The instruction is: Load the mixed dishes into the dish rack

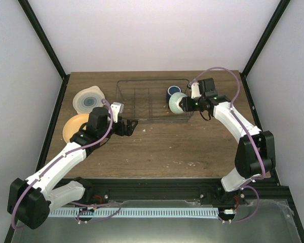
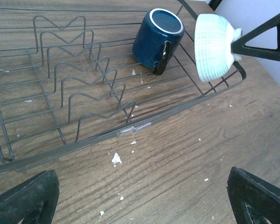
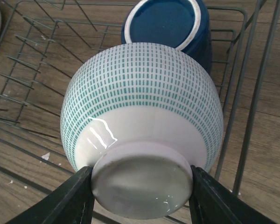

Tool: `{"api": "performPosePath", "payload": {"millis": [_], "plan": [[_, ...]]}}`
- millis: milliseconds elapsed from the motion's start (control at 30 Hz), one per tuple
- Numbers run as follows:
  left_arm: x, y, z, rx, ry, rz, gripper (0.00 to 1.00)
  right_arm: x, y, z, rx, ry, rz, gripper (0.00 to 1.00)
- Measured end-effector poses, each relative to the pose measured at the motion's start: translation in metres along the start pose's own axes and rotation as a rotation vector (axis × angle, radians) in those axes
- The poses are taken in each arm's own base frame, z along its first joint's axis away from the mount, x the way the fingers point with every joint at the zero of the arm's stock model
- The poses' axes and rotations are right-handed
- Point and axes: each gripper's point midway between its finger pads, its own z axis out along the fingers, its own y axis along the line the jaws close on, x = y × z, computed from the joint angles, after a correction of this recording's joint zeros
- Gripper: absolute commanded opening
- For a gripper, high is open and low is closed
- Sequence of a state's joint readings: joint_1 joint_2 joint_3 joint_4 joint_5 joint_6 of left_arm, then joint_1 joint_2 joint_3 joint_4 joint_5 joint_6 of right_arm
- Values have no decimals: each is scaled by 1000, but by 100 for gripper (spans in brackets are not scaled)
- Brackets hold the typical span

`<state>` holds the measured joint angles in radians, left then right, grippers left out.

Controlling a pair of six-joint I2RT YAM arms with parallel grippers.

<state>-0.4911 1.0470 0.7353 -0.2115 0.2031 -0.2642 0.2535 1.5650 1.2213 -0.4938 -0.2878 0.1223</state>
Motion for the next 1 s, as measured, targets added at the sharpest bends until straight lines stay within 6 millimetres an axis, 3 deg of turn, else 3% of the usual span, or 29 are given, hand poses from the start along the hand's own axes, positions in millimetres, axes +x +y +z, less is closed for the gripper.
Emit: {"api": "performPosePath", "payload": {"millis": [500,1000], "plan": [[9,4,5,-7,29,1,100,12,-8,29,107,156,-79,35],[15,4,11,1,54,-4,100,20,-13,35,157,247,-138,36]]}}
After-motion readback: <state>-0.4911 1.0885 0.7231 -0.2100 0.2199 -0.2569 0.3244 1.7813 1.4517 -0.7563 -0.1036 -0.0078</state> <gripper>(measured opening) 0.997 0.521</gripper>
